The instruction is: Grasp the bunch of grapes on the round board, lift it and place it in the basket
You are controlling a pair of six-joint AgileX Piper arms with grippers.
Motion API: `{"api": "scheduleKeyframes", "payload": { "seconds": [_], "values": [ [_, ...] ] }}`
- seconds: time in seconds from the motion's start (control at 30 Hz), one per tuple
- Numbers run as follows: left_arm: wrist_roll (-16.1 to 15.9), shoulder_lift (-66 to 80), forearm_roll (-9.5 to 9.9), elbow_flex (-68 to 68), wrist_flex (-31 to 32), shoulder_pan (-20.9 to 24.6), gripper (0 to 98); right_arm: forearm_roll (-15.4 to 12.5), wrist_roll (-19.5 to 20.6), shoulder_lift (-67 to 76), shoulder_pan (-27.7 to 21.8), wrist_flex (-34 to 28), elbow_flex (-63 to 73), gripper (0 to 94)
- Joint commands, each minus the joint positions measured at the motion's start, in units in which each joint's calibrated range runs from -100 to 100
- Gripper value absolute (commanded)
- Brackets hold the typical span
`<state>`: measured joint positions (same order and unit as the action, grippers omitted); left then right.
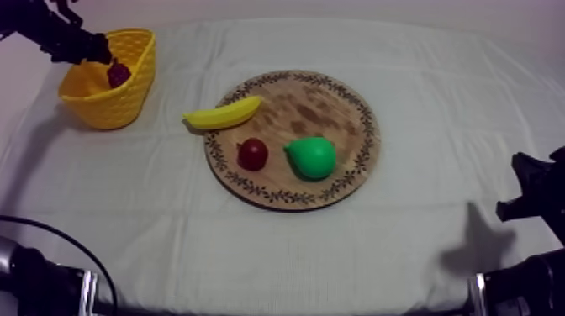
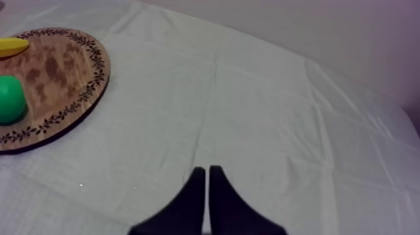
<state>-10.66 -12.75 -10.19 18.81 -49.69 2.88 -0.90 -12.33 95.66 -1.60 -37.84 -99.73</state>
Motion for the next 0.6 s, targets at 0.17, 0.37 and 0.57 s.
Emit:
{"api": "scheduleKeyframes", "payload": {
  "seconds": [0.17,0.37,0.57],
  "values": [
    [0.3,12.2,-0.07,11.5,5.3,0.4,20.2,0.0,0.0,0.0,0.0,0.0,0.0,0.2],
    [-0.3,24.8,-0.22,24.6,11.6,0.4,8.5,0.0,0.0,0.0,0.0,0.0,0.0,0.2],
    [-0.4,39.0,-0.21,38.6,17.1,-1.0,3.4,0.0,0.0,0.0,0.0,0.0,0.0,0.2]
  ]
}}
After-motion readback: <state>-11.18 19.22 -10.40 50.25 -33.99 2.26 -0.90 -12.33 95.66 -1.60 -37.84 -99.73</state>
